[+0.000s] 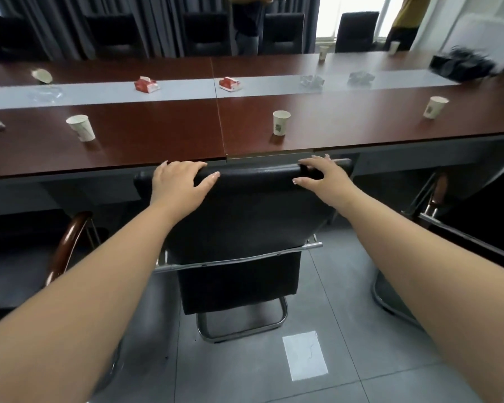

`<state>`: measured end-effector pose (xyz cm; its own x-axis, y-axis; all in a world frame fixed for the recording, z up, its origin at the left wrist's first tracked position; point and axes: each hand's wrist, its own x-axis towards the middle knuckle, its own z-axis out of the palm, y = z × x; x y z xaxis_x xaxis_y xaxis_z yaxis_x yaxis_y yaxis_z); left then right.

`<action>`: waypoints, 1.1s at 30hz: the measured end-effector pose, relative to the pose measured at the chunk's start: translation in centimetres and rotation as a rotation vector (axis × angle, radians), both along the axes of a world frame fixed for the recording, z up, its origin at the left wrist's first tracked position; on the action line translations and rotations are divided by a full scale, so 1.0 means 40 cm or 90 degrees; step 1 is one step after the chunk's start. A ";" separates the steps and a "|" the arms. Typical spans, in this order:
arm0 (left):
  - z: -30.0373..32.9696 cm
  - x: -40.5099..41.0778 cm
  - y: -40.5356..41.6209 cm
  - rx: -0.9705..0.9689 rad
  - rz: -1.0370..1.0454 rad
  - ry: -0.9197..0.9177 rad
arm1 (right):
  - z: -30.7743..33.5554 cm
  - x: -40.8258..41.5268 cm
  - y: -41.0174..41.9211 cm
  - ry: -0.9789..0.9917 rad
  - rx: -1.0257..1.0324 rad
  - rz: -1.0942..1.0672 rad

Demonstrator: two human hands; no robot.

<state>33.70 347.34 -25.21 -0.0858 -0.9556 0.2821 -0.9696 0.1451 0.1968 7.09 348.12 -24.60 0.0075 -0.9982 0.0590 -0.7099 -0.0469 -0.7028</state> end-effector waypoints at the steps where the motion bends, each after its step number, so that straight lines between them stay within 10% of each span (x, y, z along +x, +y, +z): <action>1: 0.001 0.002 0.006 0.022 -0.005 0.002 | 0.001 0.003 0.007 -0.040 -0.002 -0.020; 8: 0.045 -0.086 0.090 0.077 -0.027 0.545 | -0.007 0.074 0.095 -0.266 -0.034 -0.170; 18: 0.049 -0.261 0.210 0.257 -0.130 0.829 | 0.021 0.111 0.261 -0.512 -0.040 -0.283; 33: -0.020 -0.626 0.233 0.434 -0.198 0.801 | -0.066 -0.216 0.369 -0.570 -0.101 -0.559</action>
<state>8.68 356.66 -26.03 -0.3527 -0.9212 -0.1643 -0.0569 -0.1541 0.9864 -1.57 362.88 -27.23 -0.7564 -0.6288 -0.1801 0.1753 0.0703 -0.9820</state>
